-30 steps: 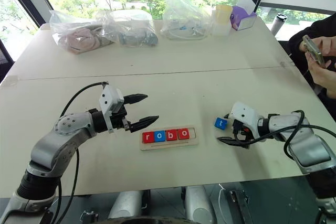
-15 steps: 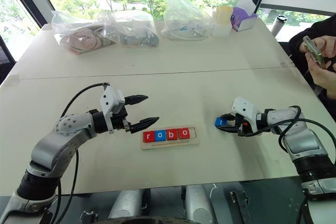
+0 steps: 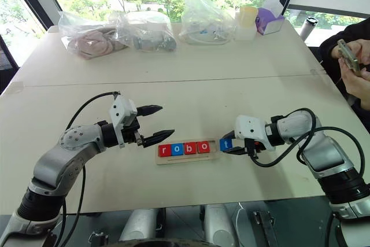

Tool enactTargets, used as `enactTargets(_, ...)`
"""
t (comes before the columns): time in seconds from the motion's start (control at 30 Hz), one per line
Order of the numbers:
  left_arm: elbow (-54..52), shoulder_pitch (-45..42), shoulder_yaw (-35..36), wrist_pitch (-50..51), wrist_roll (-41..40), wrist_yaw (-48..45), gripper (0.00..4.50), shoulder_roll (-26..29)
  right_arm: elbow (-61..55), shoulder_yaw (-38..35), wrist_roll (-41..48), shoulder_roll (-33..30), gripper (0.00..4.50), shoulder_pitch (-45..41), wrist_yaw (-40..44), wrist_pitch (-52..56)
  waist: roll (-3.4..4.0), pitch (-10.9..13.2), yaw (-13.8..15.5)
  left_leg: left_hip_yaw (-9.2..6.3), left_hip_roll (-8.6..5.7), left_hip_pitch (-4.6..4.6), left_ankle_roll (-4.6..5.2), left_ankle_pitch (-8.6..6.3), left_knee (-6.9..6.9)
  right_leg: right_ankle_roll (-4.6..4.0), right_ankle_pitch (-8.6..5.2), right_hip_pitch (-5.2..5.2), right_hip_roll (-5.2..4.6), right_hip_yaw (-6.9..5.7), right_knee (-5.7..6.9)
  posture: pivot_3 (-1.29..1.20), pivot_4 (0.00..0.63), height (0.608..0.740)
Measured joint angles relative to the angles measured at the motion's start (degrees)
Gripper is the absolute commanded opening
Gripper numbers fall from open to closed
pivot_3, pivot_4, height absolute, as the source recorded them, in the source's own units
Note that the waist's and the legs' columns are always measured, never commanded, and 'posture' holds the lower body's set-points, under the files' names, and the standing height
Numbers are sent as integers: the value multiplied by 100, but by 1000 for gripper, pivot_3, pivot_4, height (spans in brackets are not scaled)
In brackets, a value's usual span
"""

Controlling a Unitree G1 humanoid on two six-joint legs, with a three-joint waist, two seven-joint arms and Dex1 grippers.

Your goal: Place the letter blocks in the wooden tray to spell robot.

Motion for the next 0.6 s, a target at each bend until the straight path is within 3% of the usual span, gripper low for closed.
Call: enactTargets(0.6, -138, 163, 2, 23, -9, 99, 4500, -1, 583, 607, -355, 474, 1173, -612, 119, 55, 0, 0, -11, 1, 0, 1, 0, 0, -1, -19, 13, 0, 2, 0, 4, 0, 150, 740)
